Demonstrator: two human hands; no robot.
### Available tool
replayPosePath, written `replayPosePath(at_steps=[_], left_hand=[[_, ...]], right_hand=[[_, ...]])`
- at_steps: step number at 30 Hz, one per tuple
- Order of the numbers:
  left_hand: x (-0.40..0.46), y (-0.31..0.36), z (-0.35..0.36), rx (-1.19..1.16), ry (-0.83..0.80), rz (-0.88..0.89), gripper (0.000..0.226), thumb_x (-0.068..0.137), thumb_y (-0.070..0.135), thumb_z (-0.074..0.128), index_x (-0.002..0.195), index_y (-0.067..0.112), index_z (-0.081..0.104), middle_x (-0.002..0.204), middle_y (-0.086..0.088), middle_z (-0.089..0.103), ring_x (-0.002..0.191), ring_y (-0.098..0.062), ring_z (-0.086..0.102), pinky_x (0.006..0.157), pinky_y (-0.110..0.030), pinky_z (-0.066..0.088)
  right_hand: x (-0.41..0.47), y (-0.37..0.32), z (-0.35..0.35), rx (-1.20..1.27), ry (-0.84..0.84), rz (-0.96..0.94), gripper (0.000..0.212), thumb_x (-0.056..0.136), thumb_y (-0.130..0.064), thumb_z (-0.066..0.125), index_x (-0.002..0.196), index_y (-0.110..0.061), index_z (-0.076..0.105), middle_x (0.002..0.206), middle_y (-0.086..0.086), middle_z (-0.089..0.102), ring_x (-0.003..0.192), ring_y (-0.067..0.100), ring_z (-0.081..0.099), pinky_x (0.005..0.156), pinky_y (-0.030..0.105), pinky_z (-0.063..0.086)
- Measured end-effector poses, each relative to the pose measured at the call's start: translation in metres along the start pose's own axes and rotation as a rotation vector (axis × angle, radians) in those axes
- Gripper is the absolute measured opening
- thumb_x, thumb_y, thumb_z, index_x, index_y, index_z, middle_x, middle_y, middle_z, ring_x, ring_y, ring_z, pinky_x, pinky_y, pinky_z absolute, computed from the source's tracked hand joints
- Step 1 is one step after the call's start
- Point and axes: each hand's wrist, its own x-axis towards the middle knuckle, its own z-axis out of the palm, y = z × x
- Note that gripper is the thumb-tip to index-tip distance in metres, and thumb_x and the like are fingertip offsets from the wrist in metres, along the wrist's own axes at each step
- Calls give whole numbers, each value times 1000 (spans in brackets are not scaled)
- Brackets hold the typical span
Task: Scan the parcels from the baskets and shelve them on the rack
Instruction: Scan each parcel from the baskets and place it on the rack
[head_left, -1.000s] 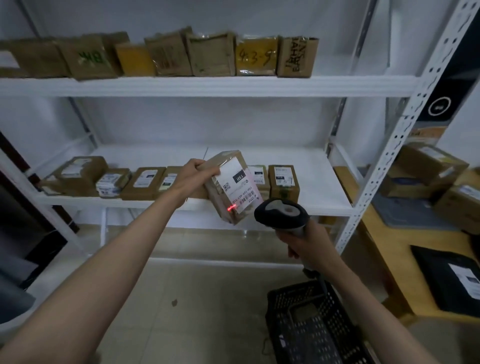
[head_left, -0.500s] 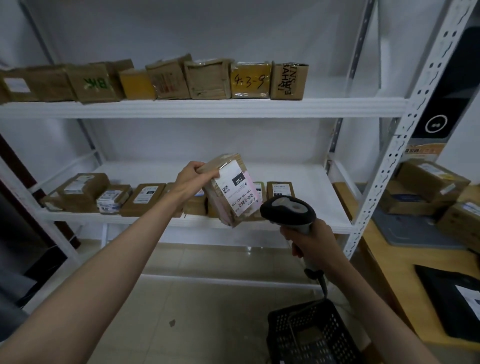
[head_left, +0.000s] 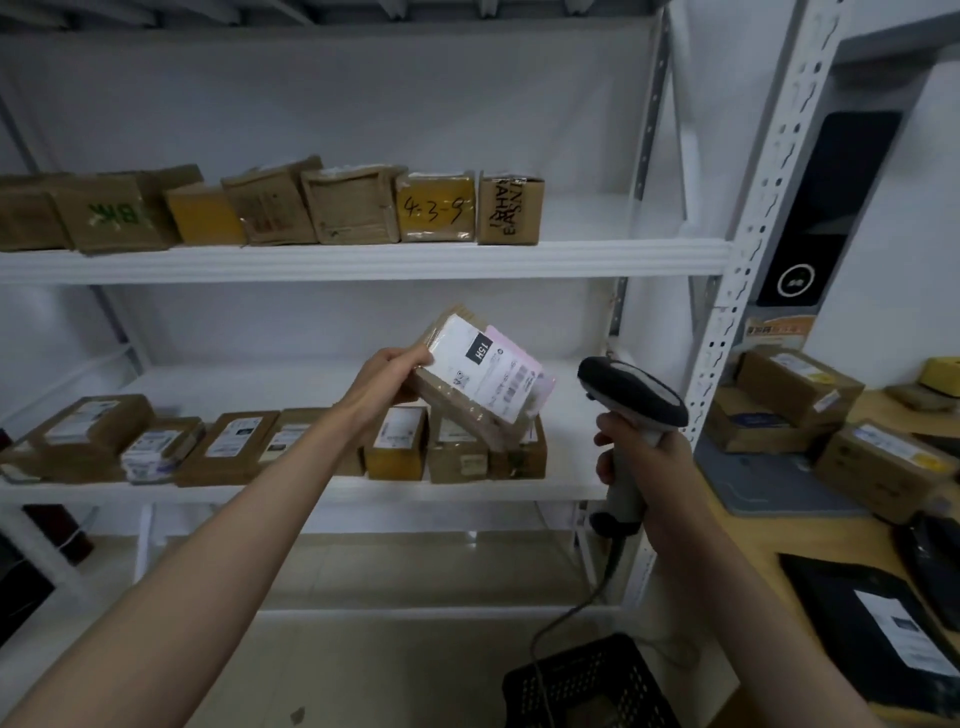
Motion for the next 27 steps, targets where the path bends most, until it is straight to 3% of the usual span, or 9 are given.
replayPosePath(at_steps=[3,6,13,17,20,21,24,25,27], left_hand=[[3,18,24,-113,-107,15,51,73,42,66,112,9,60,105,-6,69,100,-17,64,96,-32,55],[8,38,48,-258,-187,68,26,82,32,67,100,13,69,85,5,73,96,-14,64,98,-34,55],[23,98,103,-452,-139,60,22,86,31,74,105,20,70,96,5,75,111,-18,61,103,-35,48],[29,130,138,-459,-83,-38,37,79,41,80,109,22,67,108,4,70,100,-11,56,77,-24,42],[34,155,164,-527,-125,-97,47,82,39,78,125,24,64,117,3,70,107,-11,60,82,-25,44],[37,164,172,-552,-139,-116,47,85,37,77,128,24,63,113,2,72,101,-9,64,79,-24,47],[44,186,192,-626,-163,-139,21,94,28,70,111,18,66,62,5,72,48,-4,67,39,-15,46],[45,193,197,-648,-160,-153,10,95,26,69,99,18,64,50,5,67,38,-5,62,32,-16,42],[51,203,205,-666,-144,-194,17,96,27,68,86,19,56,41,2,61,30,-11,57,25,-21,39]], right_hand=[[10,-18,-12,75,85,-34,10,95,-12,68,104,-8,67,70,-1,67,53,15,58,50,27,50],[17,-38,-20,147,137,-52,2,96,-11,67,98,-11,66,67,-3,65,53,12,59,52,26,50],[36,-85,-18,168,143,-157,10,96,-6,65,88,-13,67,71,4,61,56,14,56,58,31,47],[55,-105,-8,144,160,-203,8,97,-9,65,97,-16,68,81,3,70,71,15,67,62,27,58],[66,-117,-4,176,163,-214,8,97,-9,65,95,-15,68,87,6,70,79,16,68,67,30,60],[69,-120,-4,192,169,-212,7,97,-9,65,94,-15,68,85,5,70,78,15,68,66,29,60],[77,-124,-6,230,178,-214,7,97,-9,65,94,-14,68,79,1,71,73,11,68,64,27,60],[80,-123,-7,224,183,-212,7,97,-9,65,93,-15,67,79,1,71,72,11,68,64,27,60],[85,-120,-11,206,196,-202,9,96,-8,65,92,-17,66,73,-3,71,67,8,68,62,26,60]])
